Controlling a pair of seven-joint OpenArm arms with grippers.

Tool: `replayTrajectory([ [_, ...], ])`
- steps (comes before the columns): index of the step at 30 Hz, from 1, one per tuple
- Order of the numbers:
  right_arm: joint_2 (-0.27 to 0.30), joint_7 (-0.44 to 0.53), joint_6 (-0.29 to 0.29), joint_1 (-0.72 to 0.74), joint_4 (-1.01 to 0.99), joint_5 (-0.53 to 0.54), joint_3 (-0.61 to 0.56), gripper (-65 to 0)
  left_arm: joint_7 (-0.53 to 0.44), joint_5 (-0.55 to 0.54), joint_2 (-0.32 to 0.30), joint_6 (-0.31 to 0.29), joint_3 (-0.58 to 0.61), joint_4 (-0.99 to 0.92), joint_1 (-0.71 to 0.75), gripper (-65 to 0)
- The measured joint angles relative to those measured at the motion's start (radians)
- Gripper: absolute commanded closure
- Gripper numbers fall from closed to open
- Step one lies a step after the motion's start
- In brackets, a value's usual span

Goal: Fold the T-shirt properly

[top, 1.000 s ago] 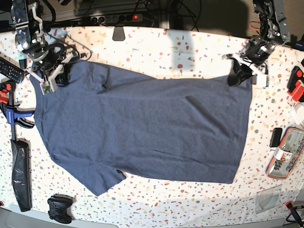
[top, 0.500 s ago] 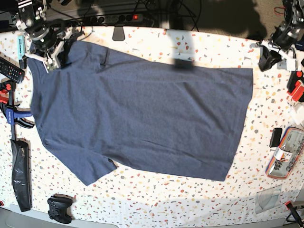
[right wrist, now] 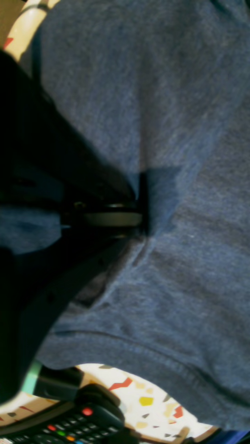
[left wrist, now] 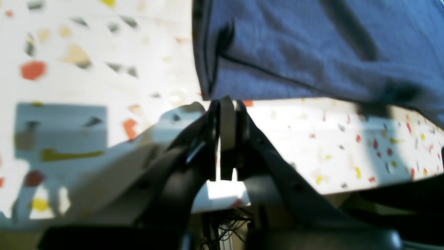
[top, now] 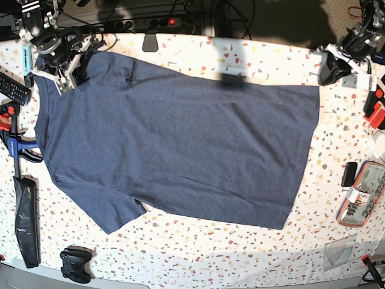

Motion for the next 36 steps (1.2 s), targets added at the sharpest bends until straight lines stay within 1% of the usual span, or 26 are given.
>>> replayTrajectory([
  [3, 0.000, -0.003, 0.000, 0.008, 0.000, 0.000, 0.000, 0.0, -0.009, -0.004, -0.001, 0.000, 0.000, 0.001, -0.035, -1.0],
  [5, 0.000, -0.007, 0.000, 0.009, 0.000, 0.000, 0.000, 0.0, -0.008, -0.006, -0.003, 0.001, 0.000, 0.002, -0.056, -10.2],
  [6, 0.000, -0.006, 0.000, 0.008, 0.000, 0.000, 0.000, 0.0, 0.008, -0.006, -0.003, 0.001, 0.000, 0.002, -0.068, -13.8],
  [7, 0.000, -0.006, 0.000, 0.008, 0.000, 0.000, 0.000, 0.0, 0.023, -0.005, -0.003, 0.001, 0.000, 0.002, -0.080, -15.8],
  [8, 0.000, -0.006, 0.000, 0.009, 0.000, 0.000, 0.000, 0.0, 0.037, 0.002, -0.003, 0.000, 0.000, 0.002, -0.093, -16.3],
  [11, 0.000, -0.006, 0.000, 0.008, 0.000, 0.000, 0.000, 0.0, 0.124, 0.024, 0.007, 0.001, 0.005, 0.002, -0.130, -16.4],
  [15, 0.000, -0.006, 0.000, 0.008, 0.000, 0.000, 0.000, 0.0, 0.139, 0.031, 0.025, 0.000, 0.054, 0.002, -0.138, -16.4],
  [17, 0.000, -0.007, 0.001, 0.008, 0.000, 0.000, 0.000, 0.0, 0.132, 0.056, 0.027, 0.000, 0.086, 0.002, -0.143, -16.4],
  [20, 0.000, -0.010, 0.001, 0.009, 0.000, 0.000, 0.000, 0.0, 0.096, 0.145, 0.027, -0.002, 0.117, 0.002, -0.149, -16.4],
  [22, 0.000, -0.010, 0.001, 0.008, 0.000, 0.000, 0.000, 0.0, 0.075, 0.183, 0.027, 0.000, 0.123, 0.001, -0.148, -16.4],
  [31, 0.000, -0.014, 0.001, 0.008, 0.000, 0.000, 0.000, 0.0, 0.012, 0.182, 0.027, -0.001, 0.124, 0.001, -0.149, -16.4],
  [33, 0.000, -0.014, 0.001, 0.009, 0.000, 0.000, 0.000, 0.0, -0.002, 0.194, 0.027, 0.051, 0.124, 0.001, -0.152, -16.4],
  [34, 0.000, -0.014, 0.001, 0.009, 0.000, 0.000, 0.000, 0.0, -0.003, 0.221, 0.027, 0.069, 0.124, 0.001, -0.158, -16.4],
  [35, 0.000, -0.017, 0.001, 0.009, 0.000, 0.000, 0.000, 0.0, -0.003, 0.238, 0.026, 0.085, 0.124, 0.001, -0.163, -16.4],
  [36, 0.000, -0.018, 0.001, 0.009, 0.000, 0.000, 0.000, 0.0, -0.007, 0.244, 0.026, 0.086, 0.124, 0.001, -0.164, -16.4],
])
